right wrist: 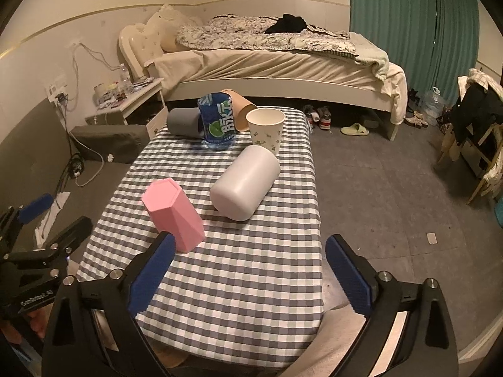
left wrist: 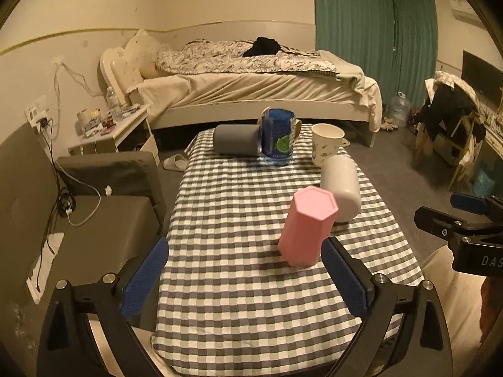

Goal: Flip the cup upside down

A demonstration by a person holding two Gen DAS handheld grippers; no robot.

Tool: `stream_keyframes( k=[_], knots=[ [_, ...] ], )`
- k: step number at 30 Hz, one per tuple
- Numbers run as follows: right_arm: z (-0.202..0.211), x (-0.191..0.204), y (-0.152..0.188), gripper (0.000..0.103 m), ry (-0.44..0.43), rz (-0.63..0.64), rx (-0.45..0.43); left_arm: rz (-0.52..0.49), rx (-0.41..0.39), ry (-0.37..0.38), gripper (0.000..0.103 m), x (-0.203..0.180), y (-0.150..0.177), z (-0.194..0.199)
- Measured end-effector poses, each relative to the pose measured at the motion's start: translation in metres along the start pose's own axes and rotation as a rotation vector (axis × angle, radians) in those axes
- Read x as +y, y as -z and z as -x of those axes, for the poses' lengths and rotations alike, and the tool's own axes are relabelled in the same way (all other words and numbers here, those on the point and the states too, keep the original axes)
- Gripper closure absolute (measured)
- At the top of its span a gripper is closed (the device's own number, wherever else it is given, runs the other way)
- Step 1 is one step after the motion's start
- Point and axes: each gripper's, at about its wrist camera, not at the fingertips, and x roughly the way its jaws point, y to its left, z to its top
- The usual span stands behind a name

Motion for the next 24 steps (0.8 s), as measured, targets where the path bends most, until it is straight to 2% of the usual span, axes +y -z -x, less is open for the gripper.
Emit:
stream_keyframes(
  k=[9, 24],
  knots=[
    [-0.009, 0.004, 0.004, 0.002, 0.009, -0.005, -0.008, 0.06, 0.028, -0.026, 0.003, 0.017, 0.005, -0.007],
    [-0.008, 0.008, 0.001, 0.002, 0.025, 0.009, -0.025, 0.051, 0.026, -0.028, 0.003, 0.015, 0.009, -0.01]
  ],
)
